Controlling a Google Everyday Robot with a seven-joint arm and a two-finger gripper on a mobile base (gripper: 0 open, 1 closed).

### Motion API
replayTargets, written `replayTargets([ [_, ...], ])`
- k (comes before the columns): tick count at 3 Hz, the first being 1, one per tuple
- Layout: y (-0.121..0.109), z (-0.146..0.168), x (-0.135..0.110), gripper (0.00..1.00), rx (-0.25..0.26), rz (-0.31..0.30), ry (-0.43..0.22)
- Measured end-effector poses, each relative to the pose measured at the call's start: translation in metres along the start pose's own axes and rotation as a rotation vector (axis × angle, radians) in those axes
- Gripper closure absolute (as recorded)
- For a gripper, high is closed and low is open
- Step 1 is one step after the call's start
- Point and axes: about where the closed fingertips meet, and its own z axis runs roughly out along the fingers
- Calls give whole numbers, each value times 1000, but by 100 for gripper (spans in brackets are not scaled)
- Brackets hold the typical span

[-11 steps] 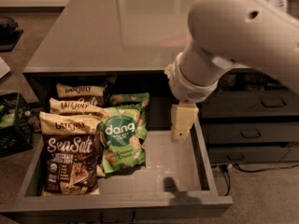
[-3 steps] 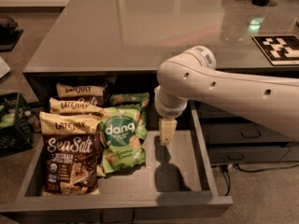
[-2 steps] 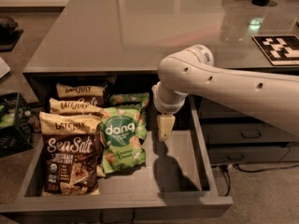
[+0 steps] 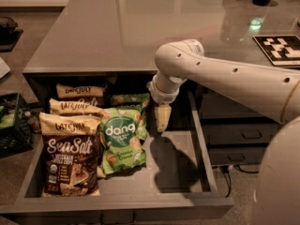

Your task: Pick green rice chip bag from top drawer and place on counter

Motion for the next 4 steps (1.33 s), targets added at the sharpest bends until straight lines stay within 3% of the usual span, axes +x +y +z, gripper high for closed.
replayTargets([
  [1, -3, -1, 0, 0, 2, -3, -2],
  [2, 13, 0, -21, 0, 34, -30, -26],
  [3, 57, 18, -50, 0, 43, -84, 25],
  [4, 60, 16, -53, 0, 49, -83, 18],
])
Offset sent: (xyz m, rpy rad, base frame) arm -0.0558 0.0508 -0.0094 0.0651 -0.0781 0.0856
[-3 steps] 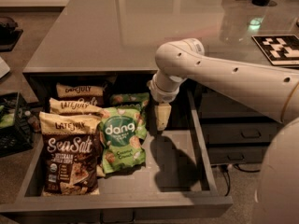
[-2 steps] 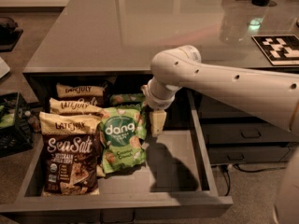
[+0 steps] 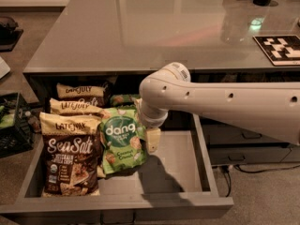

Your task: Pick green rice chip bag from top drawer and place on counter

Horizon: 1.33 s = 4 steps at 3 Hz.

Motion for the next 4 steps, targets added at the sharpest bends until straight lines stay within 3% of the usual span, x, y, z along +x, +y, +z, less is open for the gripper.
replayTargets([
  [1, -2, 1, -21, 0, 26, 10, -13],
  [3, -13, 15, -12, 0, -9, 23, -14],
  [4, -26, 39, -4, 18, -61, 33, -14],
])
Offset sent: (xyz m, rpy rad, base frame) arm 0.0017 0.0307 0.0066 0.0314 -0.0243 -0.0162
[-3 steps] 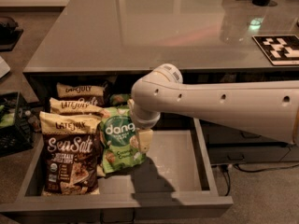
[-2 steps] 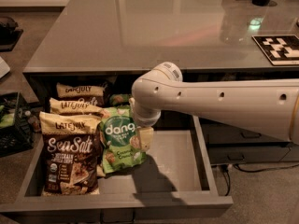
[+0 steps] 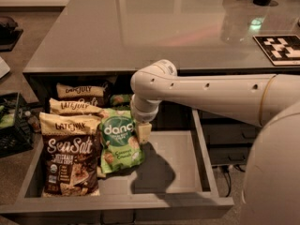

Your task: Pick green rice chip bag from top drawer and place on counter

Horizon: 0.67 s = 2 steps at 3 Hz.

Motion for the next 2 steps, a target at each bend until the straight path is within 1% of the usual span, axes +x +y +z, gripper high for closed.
replayTargets([
  [2, -1, 0, 0, 64, 2, 2, -1],
])
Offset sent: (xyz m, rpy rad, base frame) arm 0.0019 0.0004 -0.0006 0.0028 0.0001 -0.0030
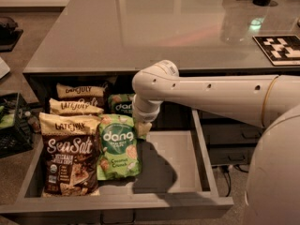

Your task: Pick green rice chip bag from top drawer and place on counter

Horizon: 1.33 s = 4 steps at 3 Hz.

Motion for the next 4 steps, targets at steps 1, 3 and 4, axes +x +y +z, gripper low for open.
replayTargets([
  [1, 0, 0, 0, 89, 0, 0, 0],
  [3, -3, -23, 4, 100, 56, 1, -37],
  [4, -12, -44, 12, 100, 124, 11, -77],
])
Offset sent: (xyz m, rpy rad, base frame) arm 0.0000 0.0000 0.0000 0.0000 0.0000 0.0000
